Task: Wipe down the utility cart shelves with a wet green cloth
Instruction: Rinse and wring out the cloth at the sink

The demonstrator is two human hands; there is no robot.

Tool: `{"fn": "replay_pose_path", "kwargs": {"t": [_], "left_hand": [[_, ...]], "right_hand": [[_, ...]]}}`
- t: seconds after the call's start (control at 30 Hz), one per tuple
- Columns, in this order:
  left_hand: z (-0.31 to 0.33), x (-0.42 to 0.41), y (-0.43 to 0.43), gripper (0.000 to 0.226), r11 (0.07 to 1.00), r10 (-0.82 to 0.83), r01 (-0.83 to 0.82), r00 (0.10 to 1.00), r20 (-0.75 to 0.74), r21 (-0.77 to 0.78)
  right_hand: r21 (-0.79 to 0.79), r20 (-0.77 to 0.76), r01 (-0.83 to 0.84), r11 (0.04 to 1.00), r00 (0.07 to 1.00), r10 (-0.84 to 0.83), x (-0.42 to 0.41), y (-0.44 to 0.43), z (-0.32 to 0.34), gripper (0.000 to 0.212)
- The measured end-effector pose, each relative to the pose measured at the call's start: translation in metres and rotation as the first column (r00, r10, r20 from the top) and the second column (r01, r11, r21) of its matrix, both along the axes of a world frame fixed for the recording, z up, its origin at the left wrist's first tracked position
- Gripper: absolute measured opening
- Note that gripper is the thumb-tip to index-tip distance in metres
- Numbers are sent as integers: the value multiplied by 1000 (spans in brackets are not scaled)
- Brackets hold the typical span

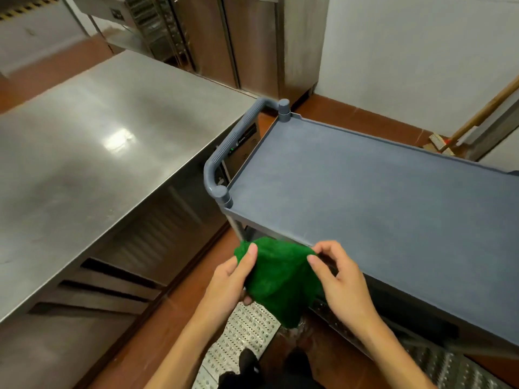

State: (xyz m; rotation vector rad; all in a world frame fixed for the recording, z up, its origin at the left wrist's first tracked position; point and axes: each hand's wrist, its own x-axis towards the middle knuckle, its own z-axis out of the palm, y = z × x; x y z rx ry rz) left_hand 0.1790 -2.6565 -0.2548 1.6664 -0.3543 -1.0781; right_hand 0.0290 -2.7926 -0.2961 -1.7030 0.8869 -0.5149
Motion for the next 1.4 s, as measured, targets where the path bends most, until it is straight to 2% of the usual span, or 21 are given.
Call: {"fn": "replay_pose_path", "kwargs": {"t": [0.07, 0.13, 0.2, 0.27, 0.33, 0.4, 0.53, 0.6, 0.7, 0.77, 0.9, 1.03, 1.1, 1.17, 1.23, 1.3, 1.4], "left_hand": [[-4, 10, 15, 55, 997, 48, -51, 998, 47, 56], [-6, 23, 32, 56, 977, 189, -190, 982, 18, 100], [-9, 40, 55, 45, 929, 365, -360, 929, -57, 82], [-11, 56, 87, 29, 891, 451, -449, 892, -31, 65], [-10, 64, 121, 20, 909, 410, -413, 910, 57, 49], [-7, 69, 154, 23, 939, 334, -342, 931, 150, 30], [2, 88, 226, 29, 975, 152, -206, 892, 426, 82], [2, 96, 265, 36, 974, 47, -158, 842, 538, 162], [1, 102, 325, 45, 931, 7, -264, 703, 711, 252], [5, 107, 363, 40, 906, -25, -318, 619, 785, 279], [17, 112, 438, 22, 807, -41, -487, 520, 853, 336], [31, 97, 508, 26, 669, 163, -699, 469, 868, 252], [35, 90, 539, 32, 609, 239, -762, 441, 865, 221], [38, 83, 567, 36, 572, 220, -792, 398, 891, 212], [39, 77, 592, 31, 531, 144, -814, 359, 922, 234], [41, 72, 616, 22, 475, 122, -849, 326, 937, 233], [46, 64, 653, 21, 401, 120, -889, 292, 949, 223]], "right_hand": [[-22, 53, -13, 1000, 999, 14, 8, 4, 9, 12], [-28, 86, -52, 998, 995, 54, 18, 9, 18, 11], [-57, 114, -78, 995, 990, 84, 27, 18, 27, 13], [-105, 141, -107, 989, 983, 122, 38, 30, 37, 19], [-153, 143, -169, 974, 971, 191, 53, 46, 49, 23], [-227, 122, -233, 946, 957, 265, 69, 65, 57, 20], [-347, 52, -338, 875, 924, 378, 104, 109, 65, 10], [-391, 5, -402, 828, 899, 438, 121, 134, 64, 7], [-446, -52, -490, 749, 850, 524, 146, 177, 63, 10], [-492, -76, -528, 692, 818, 569, 164, 208, 67, 11], [-576, -82, -563, 593, 761, 644, 205, 272, 77, 13], [-615, -33, -571, 544, 707, 706, 239, 333, 86, 13], [-593, -20, -618, 516, 652, 758, 256, 361, 90, 12], [-546, -20, -686, 481, 585, 811, 272, 391, 94, 11], [-513, -23, -736, 442, 526, 850, 287, 422, 97, 8], [-528, -12, -757, 385, 459, 888, 302, 453, 99, 8], [-532, -24, -800, 278, 343, 939, 326, 500, 103, 9]]}}
